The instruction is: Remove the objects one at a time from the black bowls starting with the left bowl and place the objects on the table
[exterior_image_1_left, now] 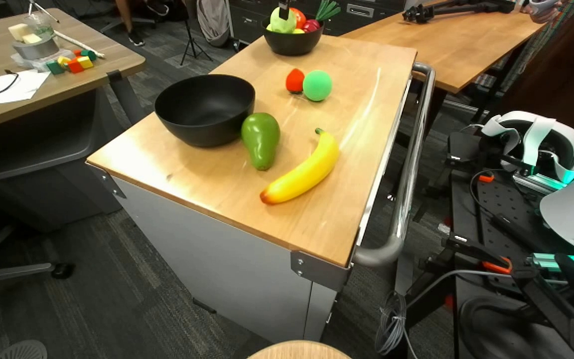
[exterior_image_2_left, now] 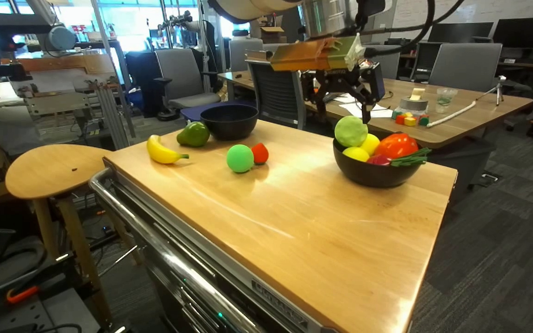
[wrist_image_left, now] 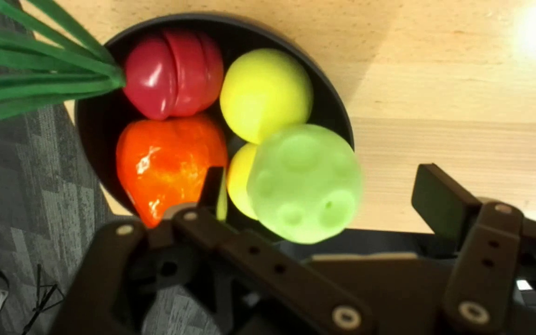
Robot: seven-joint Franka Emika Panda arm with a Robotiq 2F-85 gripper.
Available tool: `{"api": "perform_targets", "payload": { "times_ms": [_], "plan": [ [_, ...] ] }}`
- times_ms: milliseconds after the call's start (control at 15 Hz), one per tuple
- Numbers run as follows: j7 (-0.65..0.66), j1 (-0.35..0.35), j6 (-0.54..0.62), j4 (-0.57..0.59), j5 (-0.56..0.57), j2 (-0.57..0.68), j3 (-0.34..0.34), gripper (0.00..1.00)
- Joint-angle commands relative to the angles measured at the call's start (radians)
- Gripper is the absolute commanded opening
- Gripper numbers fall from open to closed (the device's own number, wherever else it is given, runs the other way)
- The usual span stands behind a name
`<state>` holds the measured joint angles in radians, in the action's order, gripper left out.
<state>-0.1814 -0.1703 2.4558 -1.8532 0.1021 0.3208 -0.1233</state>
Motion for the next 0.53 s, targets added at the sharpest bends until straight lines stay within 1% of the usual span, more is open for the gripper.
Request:
{"api": "perform_targets", "payload": {
  "times_ms": [0, 467],
  "plan": [
    [0.020, 0.003, 0.001, 0.030, 0.014, 0.050, -0.008, 1.00],
    [0.029, -0.008, 0.022, 0.044, -0.001, 0.070, -0.010, 1.00]
  ]
}}
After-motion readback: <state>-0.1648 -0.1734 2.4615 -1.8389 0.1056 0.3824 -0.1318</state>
